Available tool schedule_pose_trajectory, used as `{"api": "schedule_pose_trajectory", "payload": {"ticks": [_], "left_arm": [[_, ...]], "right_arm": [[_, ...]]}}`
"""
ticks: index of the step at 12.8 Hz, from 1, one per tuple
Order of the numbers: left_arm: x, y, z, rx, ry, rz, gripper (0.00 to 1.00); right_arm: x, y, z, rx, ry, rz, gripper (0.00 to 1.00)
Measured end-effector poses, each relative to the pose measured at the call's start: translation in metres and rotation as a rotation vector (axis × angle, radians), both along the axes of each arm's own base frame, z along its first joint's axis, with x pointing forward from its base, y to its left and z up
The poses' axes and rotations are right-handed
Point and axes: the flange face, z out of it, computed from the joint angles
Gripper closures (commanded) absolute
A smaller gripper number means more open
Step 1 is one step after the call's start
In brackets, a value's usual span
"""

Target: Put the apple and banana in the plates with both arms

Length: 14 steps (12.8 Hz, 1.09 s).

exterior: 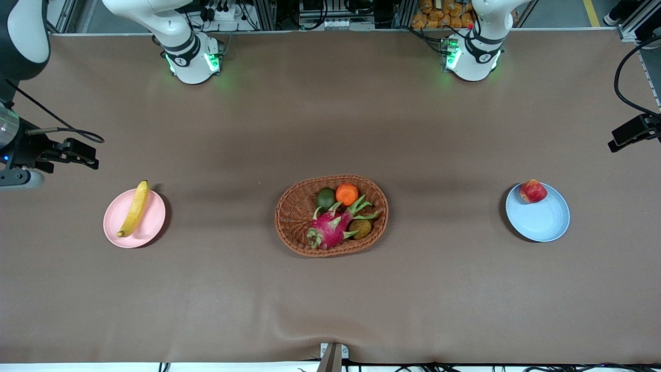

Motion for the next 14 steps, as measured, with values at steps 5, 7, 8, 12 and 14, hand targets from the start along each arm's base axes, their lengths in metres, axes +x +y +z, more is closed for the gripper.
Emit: {"api": "schedule_pose_trajectory", "payload": {"ticks": [5, 7, 8, 12, 14], "left_arm": [[0.002, -0.032, -0.001, -0.002, 0.002, -0.042, 0.0], [0.001, -0.054, -0.001, -0.006, 0.002, -0.05, 0.0], [-0.001, -0.066, -0.001, -0.006, 0.003, -0.056, 0.0], [-0.01, -0.068, 0.004, -0.052, 0.016, -0.045, 0.0], [-0.013, -0.054, 0.006, -0.074, 0.029, -0.021, 0.0]], "right_arm": [[-0.022, -0.013, 0.027, 0.032, 0.032, -0.022, 0.0], [-0.034, -0.009, 0.041, 0.034, 0.039, -0.033, 0.0], [-0.038, -0.007, 0.044, 0.034, 0.044, -0.035, 0.0], [-0.045, -0.005, 0.047, 0.03, 0.078, -0.083, 0.0], [-0.047, -0.005, 0.056, 0.028, 0.075, -0.098, 0.0]]}}
